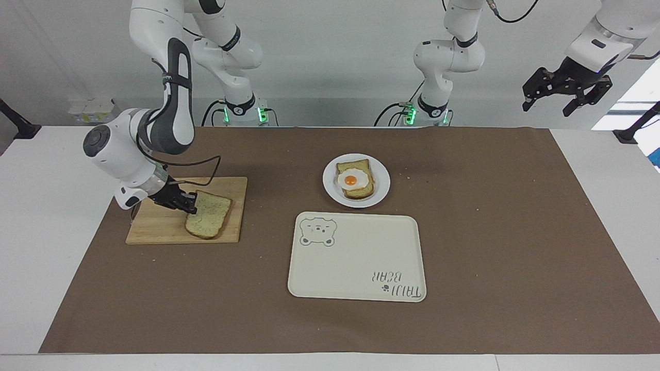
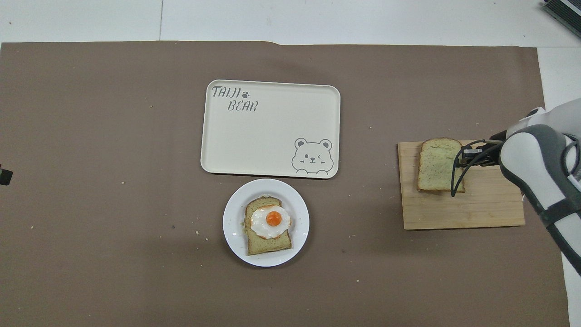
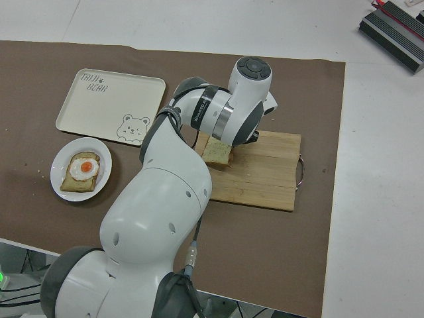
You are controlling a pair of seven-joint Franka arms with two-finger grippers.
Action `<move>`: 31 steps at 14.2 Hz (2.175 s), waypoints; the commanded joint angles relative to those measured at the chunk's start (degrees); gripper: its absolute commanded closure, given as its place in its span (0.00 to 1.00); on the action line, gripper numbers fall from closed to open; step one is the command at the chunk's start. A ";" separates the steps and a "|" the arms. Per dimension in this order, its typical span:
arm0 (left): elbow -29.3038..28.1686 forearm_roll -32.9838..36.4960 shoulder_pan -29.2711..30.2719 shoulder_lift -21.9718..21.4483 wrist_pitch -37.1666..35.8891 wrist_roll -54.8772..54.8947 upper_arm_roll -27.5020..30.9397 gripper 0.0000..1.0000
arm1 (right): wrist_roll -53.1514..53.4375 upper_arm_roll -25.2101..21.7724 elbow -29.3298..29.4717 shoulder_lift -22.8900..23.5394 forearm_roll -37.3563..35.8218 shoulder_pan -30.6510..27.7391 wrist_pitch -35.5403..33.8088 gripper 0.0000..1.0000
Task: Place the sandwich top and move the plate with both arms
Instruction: 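Lift the bread slice with the right gripper toward the white plate, then lower the bread onto the egg toast and open the right gripper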
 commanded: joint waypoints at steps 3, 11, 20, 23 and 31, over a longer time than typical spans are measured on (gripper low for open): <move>-2.22 0.34 -0.25 -1.66 1.49 -0.70 0.27 0.00 | -1.46 0.56 3.67 -4.90 1.41 -0.66 -13.21 1.00; -2.74 0.34 -0.34 -1.92 1.49 -0.70 0.18 0.00 | 4.03 1.00 -3.00 -9.39 6.68 12.31 -12.92 1.00; -3.18 0.34 -0.34 -2.09 1.49 -0.70 0.18 0.00 | 21.64 1.00 -3.36 -7.55 7.82 32.11 1.77 1.00; -3.88 0.34 -0.34 -2.45 1.58 -0.70 0.18 0.00 | 22.26 1.09 -3.36 -7.20 8.09 34.67 2.57 1.00; -3.97 0.34 -0.34 -2.53 1.58 -0.79 0.18 0.00 | 28.24 1.35 -3.45 -1.14 10.99 43.19 9.61 1.00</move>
